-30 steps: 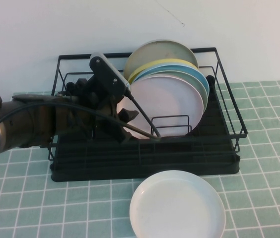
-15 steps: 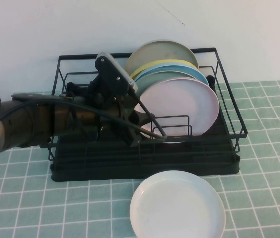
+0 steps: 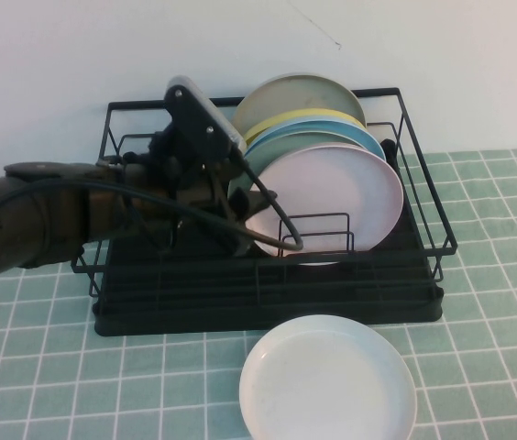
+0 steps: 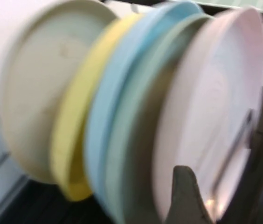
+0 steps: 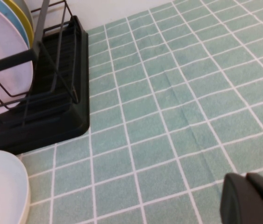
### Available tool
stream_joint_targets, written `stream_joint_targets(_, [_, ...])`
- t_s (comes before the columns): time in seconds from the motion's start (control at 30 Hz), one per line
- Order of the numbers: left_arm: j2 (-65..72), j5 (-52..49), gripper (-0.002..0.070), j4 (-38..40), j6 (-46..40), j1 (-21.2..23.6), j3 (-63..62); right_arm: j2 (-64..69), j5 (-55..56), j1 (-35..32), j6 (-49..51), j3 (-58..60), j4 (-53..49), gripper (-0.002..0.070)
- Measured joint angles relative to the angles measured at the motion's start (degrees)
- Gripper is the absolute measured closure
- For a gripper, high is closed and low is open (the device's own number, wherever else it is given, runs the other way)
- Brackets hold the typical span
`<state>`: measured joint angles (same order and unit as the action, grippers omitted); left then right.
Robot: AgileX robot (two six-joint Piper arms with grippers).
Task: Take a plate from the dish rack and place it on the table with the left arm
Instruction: Grasp the plate from the shelf
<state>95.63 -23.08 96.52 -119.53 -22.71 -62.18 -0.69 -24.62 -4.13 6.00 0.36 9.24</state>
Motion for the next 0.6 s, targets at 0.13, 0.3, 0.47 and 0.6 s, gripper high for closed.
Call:
stream_joint_targets(0.13, [-0.5, 4.0, 0.0281, 0.8, -1.2, 0.0, 0.0, 0.0, 0.0, 0.0, 0.0, 0.0, 0.0, 0.0678])
stream_joint_targets(0.3, [1.4, 2.8, 0.0281, 1.1, -5.8, 0.0, 0.0, 0.0, 0.0, 0.0, 0.0, 0.0, 0.0, 0.0678])
stream_joint_targets(0.47, [5.8, 2.3, 0.0281, 1.1, -8.9, 0.0, -2.1, 0.0, 0.0, 0.0, 0.0, 0.0, 0.0, 0.0678])
stream_joint_targets(0.6, [8.6, 2.3, 0.0281, 1.1, -8.9, 0.0, -5.6, 0.0, 0.0, 0.0, 0.0, 0.0, 0.0, 0.0678])
